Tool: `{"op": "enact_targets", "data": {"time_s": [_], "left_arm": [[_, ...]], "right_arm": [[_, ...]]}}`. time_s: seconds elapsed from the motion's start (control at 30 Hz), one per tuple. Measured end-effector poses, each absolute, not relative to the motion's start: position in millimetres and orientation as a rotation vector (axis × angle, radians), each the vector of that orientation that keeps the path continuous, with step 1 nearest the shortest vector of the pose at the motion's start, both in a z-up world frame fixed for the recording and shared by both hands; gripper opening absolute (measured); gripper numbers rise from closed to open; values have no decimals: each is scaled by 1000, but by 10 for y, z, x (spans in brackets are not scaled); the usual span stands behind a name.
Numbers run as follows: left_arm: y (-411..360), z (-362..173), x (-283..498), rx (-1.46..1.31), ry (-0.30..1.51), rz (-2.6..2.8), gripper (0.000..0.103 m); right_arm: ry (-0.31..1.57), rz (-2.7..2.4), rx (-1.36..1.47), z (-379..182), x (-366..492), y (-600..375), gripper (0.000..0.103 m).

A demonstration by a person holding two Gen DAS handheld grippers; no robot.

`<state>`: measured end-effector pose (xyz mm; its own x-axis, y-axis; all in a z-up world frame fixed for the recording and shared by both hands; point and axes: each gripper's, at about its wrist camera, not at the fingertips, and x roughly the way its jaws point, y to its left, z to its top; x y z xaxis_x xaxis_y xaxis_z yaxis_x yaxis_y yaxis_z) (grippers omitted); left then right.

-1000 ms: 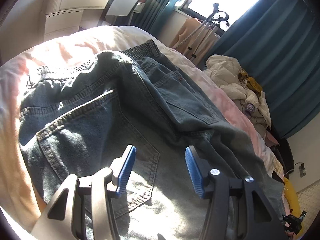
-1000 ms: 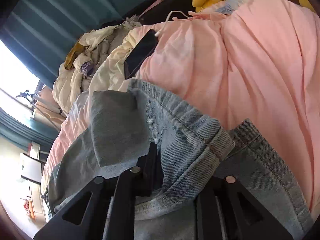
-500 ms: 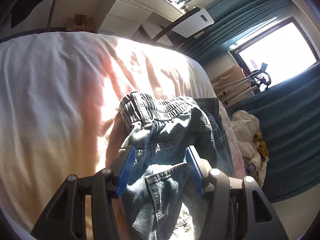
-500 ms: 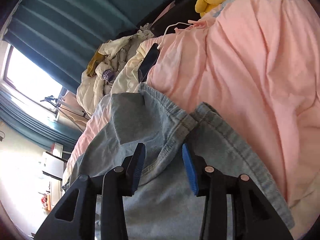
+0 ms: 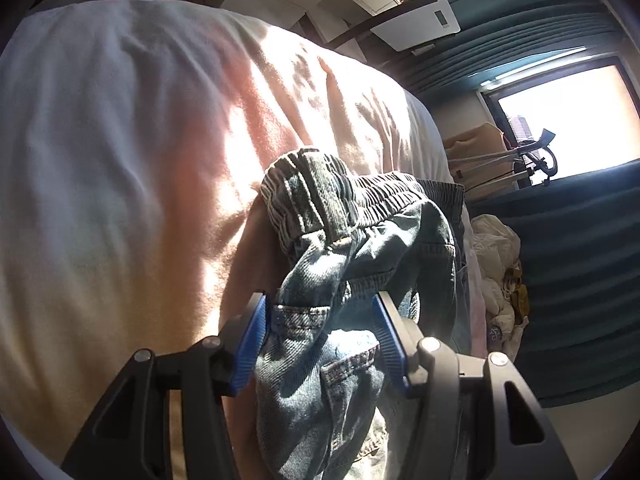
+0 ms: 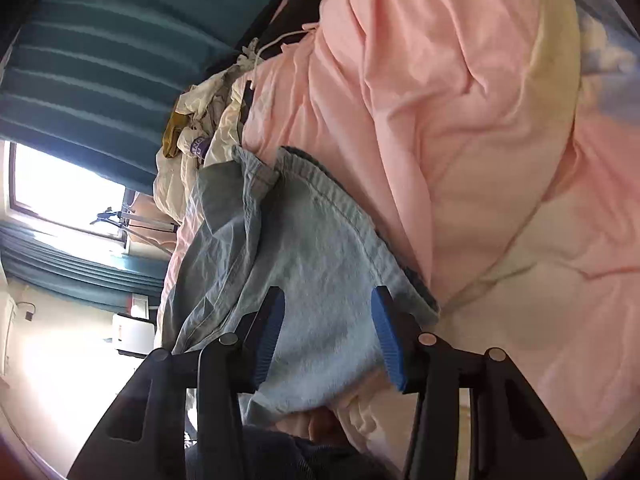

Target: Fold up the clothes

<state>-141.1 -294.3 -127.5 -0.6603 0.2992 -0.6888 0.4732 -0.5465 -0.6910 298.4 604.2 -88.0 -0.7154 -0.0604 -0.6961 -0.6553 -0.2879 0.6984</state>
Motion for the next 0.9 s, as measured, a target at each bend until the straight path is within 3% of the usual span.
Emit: {"op": "enact_targets", "data": {"time_s": [0.47,0.63,0.7,0.8,0.83,0.87,0.9], "left_arm": [[-2848,-1442,-1573,1321,1422,-2345,53],[-2796,-1417,-1574,1328,1390,-2373,42],[-2820,-1438,-1566,1324,1407,-2354,26],[-2862,-1453,-1559,1300,1410,-2363,15],[-2859,-1420,-1554,1289,1390,-2385,13],[-2855,-1386,-1549,1278,1370,-2407,12],[-2851,-1351,-1544,1266,1350,-2430,11]], "right_arm": [[1665,1904,-980,-1206,3056,5882,47],[1694,1881,-963,-1329,3106,5893,47],[1705,1872,-956,-1378,3126,5897,47],[1725,1964,-872,-1354,3067,5912,46],[1692,2023,-863,-1313,3019,5910,41],[1648,2048,-879,-1273,2965,5910,21],[1601,2067,-899,-1233,2909,5911,10]]}}
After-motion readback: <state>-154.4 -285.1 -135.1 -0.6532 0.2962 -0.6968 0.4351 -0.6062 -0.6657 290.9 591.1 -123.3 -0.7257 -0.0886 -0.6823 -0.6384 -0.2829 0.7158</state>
